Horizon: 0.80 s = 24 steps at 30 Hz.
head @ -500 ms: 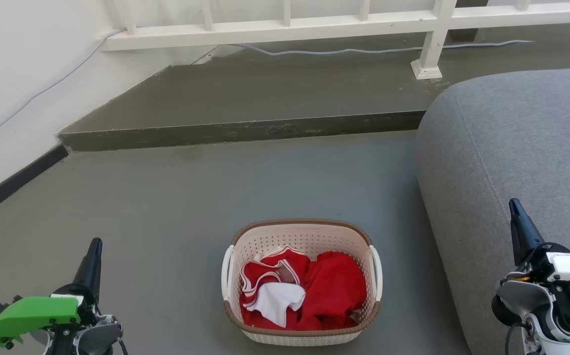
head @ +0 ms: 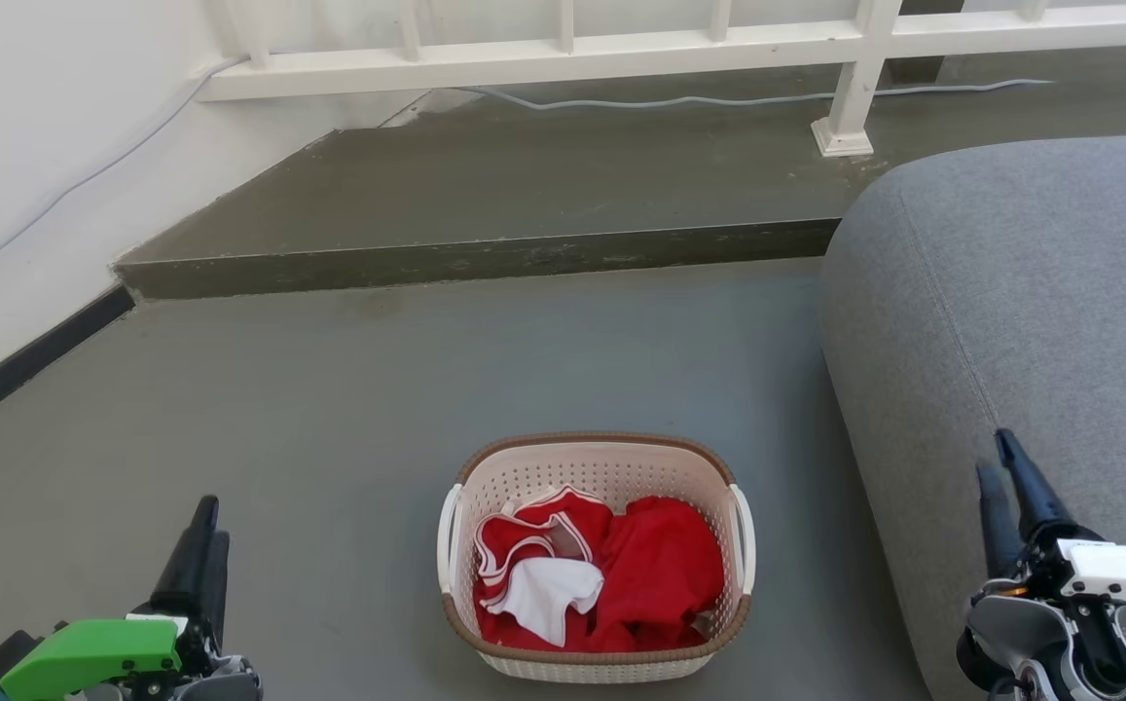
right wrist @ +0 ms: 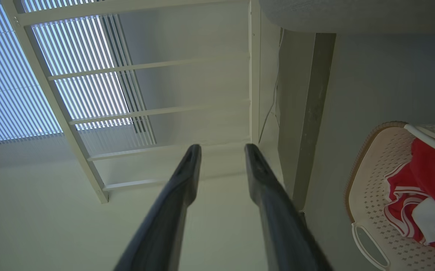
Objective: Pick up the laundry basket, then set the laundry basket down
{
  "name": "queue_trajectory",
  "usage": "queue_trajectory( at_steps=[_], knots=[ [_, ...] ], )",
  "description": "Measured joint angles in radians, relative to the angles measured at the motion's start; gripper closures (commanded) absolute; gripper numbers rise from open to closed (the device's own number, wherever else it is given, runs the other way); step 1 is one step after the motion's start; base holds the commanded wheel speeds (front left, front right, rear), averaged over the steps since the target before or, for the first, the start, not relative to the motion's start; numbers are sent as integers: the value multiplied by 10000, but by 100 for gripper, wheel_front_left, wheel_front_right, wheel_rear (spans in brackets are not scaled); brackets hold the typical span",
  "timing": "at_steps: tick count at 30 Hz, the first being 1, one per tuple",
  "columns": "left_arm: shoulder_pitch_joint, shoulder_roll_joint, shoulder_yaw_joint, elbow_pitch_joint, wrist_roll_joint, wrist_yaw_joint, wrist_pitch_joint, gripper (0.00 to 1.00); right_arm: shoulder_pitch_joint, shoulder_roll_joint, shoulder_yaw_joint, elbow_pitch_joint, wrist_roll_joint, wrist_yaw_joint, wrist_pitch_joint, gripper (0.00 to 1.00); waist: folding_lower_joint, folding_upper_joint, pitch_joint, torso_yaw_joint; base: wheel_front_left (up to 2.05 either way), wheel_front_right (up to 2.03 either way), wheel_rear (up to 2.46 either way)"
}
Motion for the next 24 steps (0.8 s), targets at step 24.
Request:
queue_trajectory(
  at_steps=[24],
  knots=[
    [-45, 366, -669, -451, 1509, 0, -853, 0, -90, -270, 732, -696, -1164, 0, -727, 0, 0, 0, 78, -40, 0, 0, 0]
  ],
)
